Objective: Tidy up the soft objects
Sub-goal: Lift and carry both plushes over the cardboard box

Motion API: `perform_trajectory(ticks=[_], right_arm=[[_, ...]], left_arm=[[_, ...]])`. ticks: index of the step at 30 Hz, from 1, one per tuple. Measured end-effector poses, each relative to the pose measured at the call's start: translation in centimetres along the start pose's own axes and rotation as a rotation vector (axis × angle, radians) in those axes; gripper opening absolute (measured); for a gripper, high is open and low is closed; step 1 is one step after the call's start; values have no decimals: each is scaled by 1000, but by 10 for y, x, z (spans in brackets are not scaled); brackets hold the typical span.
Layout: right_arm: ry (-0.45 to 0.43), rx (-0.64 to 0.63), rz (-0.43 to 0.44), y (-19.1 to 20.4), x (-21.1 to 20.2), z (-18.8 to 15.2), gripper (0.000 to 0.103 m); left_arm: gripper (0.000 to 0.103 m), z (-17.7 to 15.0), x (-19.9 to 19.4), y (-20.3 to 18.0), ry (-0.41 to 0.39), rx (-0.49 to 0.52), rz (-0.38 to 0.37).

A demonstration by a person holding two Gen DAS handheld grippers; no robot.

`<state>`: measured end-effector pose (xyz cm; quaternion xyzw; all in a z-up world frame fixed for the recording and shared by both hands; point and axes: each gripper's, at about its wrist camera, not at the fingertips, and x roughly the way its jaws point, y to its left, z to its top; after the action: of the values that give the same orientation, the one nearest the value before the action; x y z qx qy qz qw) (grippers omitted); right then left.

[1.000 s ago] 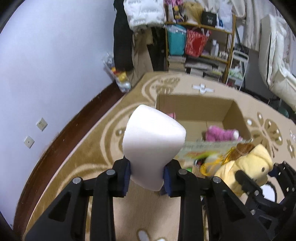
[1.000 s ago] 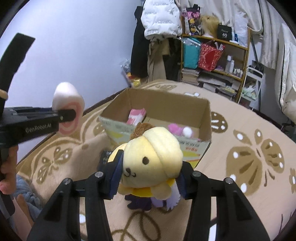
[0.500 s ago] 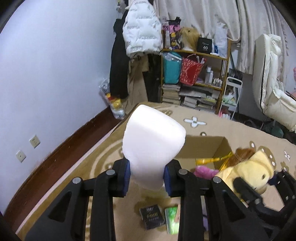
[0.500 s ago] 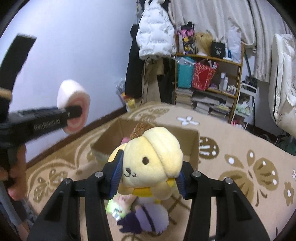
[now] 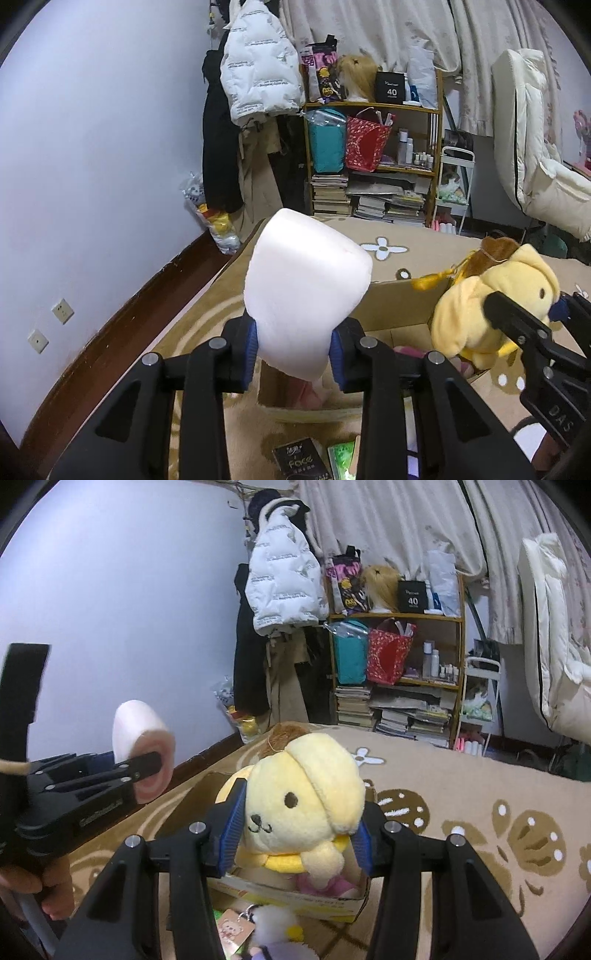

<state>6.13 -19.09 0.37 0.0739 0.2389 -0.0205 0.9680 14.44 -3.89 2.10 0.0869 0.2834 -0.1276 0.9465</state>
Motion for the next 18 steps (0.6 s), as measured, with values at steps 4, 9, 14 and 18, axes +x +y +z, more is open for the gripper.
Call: perform_trajectory(ticks=[4,9,14,18], right_arm=[[37,51,12,-11,14,-7,54],[69,51,0,-18,28,-15,55],[98,48,-17,-21,38,-23,57],[114,51,-13,-21,40,-25,60]], left_arm=[[31,-8,15,-9,26,16,13],[32,-20,35,-20,94,53,55],[33,-26,44,-26,126,63,51],[38,-29,47,-24,137,55,52]])
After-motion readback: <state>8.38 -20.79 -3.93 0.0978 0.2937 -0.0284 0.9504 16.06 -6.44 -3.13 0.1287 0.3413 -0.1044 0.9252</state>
